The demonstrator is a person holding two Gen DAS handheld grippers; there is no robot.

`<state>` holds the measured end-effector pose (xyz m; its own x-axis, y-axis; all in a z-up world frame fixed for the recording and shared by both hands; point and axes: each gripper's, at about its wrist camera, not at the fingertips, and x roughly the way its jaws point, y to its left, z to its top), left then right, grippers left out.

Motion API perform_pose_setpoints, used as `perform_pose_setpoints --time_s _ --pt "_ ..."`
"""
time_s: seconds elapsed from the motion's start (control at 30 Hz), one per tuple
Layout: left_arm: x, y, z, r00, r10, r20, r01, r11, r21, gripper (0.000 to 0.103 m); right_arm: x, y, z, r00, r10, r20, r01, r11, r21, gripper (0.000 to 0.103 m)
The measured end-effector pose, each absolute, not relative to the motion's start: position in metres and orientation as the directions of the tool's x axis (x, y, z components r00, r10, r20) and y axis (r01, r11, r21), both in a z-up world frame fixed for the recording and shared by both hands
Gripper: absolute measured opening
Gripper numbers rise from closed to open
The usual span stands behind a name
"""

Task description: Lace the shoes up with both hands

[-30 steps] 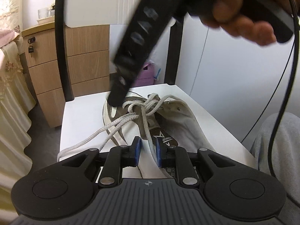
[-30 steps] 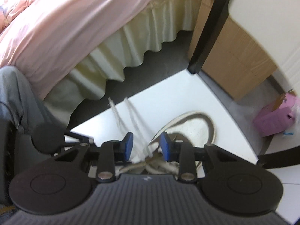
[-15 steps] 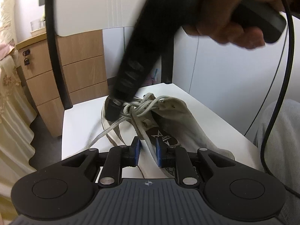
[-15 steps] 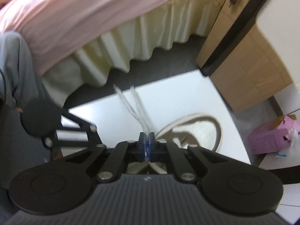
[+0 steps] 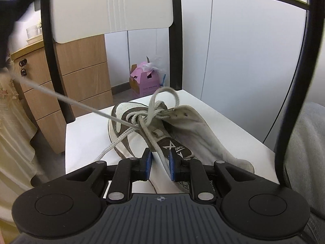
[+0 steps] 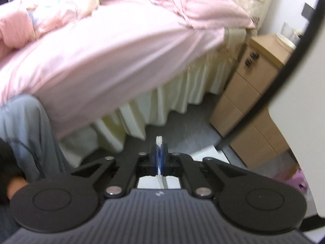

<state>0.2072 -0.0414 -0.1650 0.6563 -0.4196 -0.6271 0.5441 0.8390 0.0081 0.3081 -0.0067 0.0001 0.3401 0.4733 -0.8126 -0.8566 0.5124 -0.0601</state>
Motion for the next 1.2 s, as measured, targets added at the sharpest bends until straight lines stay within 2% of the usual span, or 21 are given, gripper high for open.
perform_pose_setpoints --time_s 0.17,0.3,0.53,0.63,0.7,0.73,0.77,0.83,1.0,1.1,1.2 --pt "0.212 -0.042 -0.167 0.653 -0.440 -0.617 0.552 0.834 -0.010 0.020 0.308 0.038 0.011 0.253 0.540 -0.803 -0.882 0.470 0.039 0.002" --pt "0.214 -0.042 -0.168 0.651 -0.441 -0.617 0.557 0.831 -0.007 0.020 0.301 0.080 0.003 0.216 0.514 -0.830 -0.916 0.402 0.010 0.002" --pt "0.215 -0.043 -0.169 0.646 -0.444 -0.621 0.553 0.833 -0.019 0.020 0.301 0.094 -0.019 0.171 0.461 -0.870 -0.919 0.394 0.028 0.003" --pt "0.216 -0.041 -0.168 0.642 -0.449 -0.622 0.541 0.840 -0.047 0.020 0.297 0.092 -0.021 0.162 0.457 -0.875 -0.921 0.389 0.033 0.008" --pt "0.216 -0.039 -0.167 0.645 -0.446 -0.621 0.532 0.845 -0.055 0.020 0.294 0.091 -0.019 0.180 0.450 -0.875 -0.920 0.392 0.013 0.037" --pt "0.216 -0.040 -0.167 0.646 -0.444 -0.621 0.528 0.847 -0.057 0.020 0.292 0.089 -0.018 0.190 0.451 -0.872 -0.919 0.393 0.003 0.066" --pt "0.216 -0.040 -0.167 0.647 -0.443 -0.620 0.525 0.849 -0.059 0.020 0.290 0.087 -0.016 0.201 0.453 -0.868 -0.919 0.395 -0.007 0.076" --pt "0.216 -0.038 -0.167 0.648 -0.442 -0.620 0.517 0.853 -0.068 0.021 0.288 0.079 -0.009 0.211 0.466 -0.859 -0.916 0.400 -0.008 0.076" --pt "0.219 -0.031 -0.163 0.639 -0.459 -0.617 0.493 0.860 -0.129 0.030 0.293 0.025 0.015 0.315 0.518 -0.795 -0.849 0.528 0.007 0.076" --pt "0.217 -0.021 -0.154 0.648 -0.469 -0.600 0.469 0.867 -0.170 0.050 0.296 -0.019 0.026 0.411 0.532 -0.740 -0.775 0.631 0.023 0.076" --pt "0.210 -0.005 -0.142 0.644 -0.504 -0.575 0.452 0.858 -0.245 0.052 0.294 -0.081 0.025 0.556 0.512 -0.655 -0.634 0.771 0.064 0.078"
